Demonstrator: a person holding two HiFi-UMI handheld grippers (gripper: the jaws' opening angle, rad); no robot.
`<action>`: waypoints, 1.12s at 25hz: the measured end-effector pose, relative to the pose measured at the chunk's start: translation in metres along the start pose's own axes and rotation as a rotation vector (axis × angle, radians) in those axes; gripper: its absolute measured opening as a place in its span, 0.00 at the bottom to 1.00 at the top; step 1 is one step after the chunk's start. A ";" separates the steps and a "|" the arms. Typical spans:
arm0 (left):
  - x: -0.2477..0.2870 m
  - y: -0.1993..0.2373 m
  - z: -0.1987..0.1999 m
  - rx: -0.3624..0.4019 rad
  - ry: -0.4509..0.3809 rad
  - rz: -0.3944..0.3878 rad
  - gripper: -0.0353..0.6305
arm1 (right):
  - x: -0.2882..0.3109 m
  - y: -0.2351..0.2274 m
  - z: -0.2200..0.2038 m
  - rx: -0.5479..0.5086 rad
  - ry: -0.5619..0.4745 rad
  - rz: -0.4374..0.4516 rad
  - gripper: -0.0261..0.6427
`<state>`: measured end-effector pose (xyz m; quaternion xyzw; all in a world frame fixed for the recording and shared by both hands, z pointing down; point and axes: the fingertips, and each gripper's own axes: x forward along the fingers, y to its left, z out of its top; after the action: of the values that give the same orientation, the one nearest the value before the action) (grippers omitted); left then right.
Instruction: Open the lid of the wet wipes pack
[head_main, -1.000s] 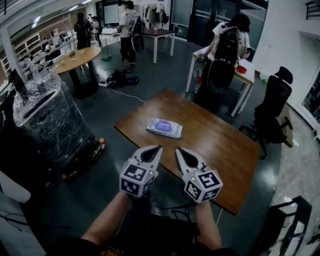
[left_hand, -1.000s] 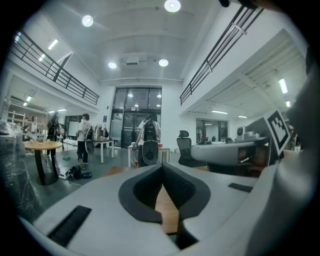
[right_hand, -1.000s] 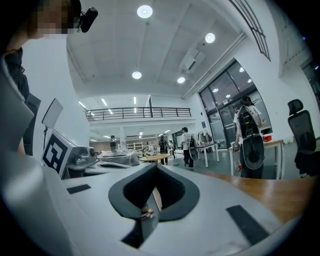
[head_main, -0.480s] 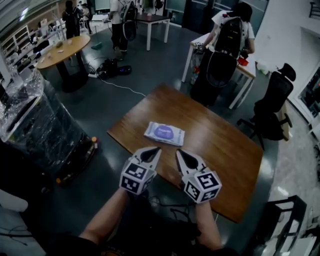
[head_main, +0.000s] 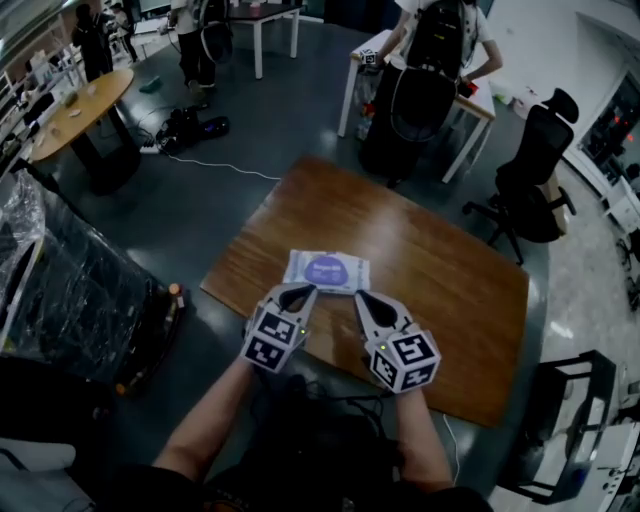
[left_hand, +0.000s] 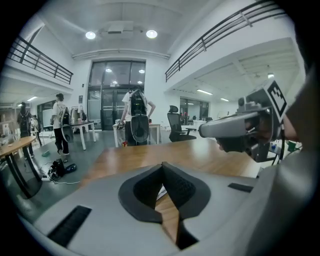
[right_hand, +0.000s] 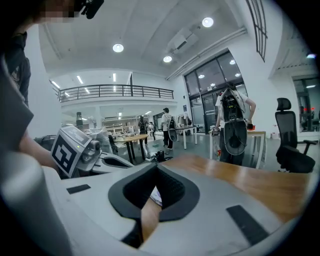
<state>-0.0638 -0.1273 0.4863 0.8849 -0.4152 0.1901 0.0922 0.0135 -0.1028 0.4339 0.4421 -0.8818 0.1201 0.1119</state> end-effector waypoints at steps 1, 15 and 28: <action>0.008 0.003 -0.004 0.011 0.014 -0.015 0.06 | 0.006 -0.004 -0.003 0.000 0.006 -0.010 0.06; 0.068 0.012 -0.046 0.049 0.118 -0.098 0.06 | 0.073 -0.059 -0.082 0.015 0.208 -0.054 0.06; 0.100 0.018 -0.069 0.234 0.250 -0.217 0.27 | 0.104 -0.078 -0.134 -0.185 0.408 0.065 0.21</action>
<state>-0.0380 -0.1865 0.5906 0.8985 -0.2777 0.3346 0.0595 0.0280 -0.1843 0.6008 0.3680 -0.8619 0.1289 0.3241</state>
